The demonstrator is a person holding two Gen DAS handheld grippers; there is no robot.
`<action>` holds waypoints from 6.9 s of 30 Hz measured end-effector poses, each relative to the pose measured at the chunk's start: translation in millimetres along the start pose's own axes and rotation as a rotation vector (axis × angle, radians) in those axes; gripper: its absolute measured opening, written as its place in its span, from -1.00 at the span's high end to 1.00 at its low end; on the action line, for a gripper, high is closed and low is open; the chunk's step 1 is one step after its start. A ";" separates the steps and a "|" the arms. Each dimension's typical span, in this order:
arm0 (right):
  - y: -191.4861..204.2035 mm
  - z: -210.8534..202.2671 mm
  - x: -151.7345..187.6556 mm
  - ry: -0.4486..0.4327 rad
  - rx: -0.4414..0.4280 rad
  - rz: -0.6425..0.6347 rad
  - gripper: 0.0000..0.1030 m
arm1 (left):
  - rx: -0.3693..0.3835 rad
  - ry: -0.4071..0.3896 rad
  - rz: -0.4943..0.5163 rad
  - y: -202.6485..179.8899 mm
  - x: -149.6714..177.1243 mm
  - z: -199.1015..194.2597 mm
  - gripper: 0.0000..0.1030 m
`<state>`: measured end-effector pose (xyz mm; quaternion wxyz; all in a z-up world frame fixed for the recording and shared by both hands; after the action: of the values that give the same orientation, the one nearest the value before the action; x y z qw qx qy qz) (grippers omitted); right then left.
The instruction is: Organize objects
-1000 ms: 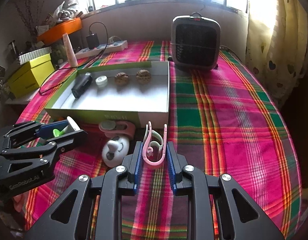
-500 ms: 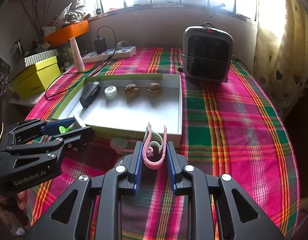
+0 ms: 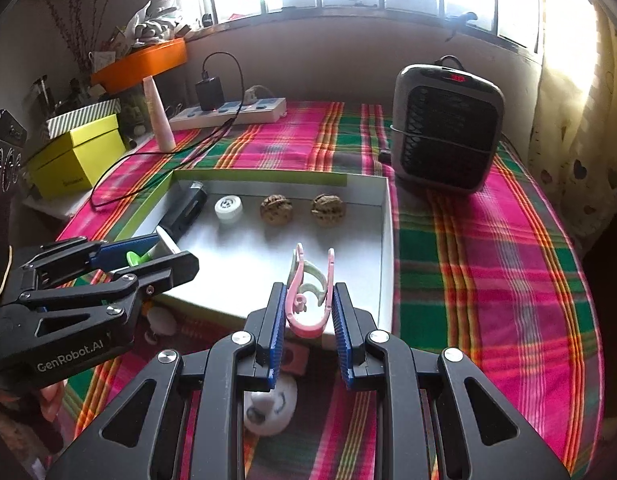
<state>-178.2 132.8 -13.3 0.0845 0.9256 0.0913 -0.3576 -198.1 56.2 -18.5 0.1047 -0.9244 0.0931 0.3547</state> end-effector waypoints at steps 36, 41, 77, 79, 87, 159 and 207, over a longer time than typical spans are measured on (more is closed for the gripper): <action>-0.2 73.1 -20.6 0.105 -0.022 -0.053 0.54 | -0.045 0.076 -0.052 31.8 -14.3 59.6 0.24; -0.1 73.8 -20.9 0.104 -0.018 -0.062 0.54 | -0.043 0.077 -0.054 32.0 -15.5 60.6 0.24; -2.6 71.9 -23.2 0.099 -0.002 -0.056 0.37 | -0.060 0.080 -0.040 33.4 -15.2 59.7 0.19; -3.5 70.4 -23.5 0.098 0.000 -0.057 0.30 | -0.063 0.082 -0.043 35.0 -14.1 58.6 0.16; -5.6 64.3 -22.0 0.089 0.007 -0.047 0.30 | -0.058 0.071 -0.043 33.3 -14.1 50.7 0.16; 7.1 -11.4 54.9 0.029 -0.018 0.030 0.17 | 0.032 0.066 -0.092 26.2 67.1 -18.7 0.14; 10.3 -5.8 62.7 0.036 0.052 -0.026 0.23 | -0.039 0.060 -0.105 11.3 66.8 -9.4 0.35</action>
<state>-126.4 131.0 -50.6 0.0538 0.9324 0.0956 -0.3444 -146.1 36.4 -58.2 0.1021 -0.9401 0.0406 0.3227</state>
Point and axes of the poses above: each gripper's, at about its wrist camera, not at the fingertips, and z roughly the way its jaws point, y to its left, x to its underside, the point moved 9 cm from there along z, roughly the way its jaws point, and after that the axes turned 2 degrees about -x, right-handed, at the moved point
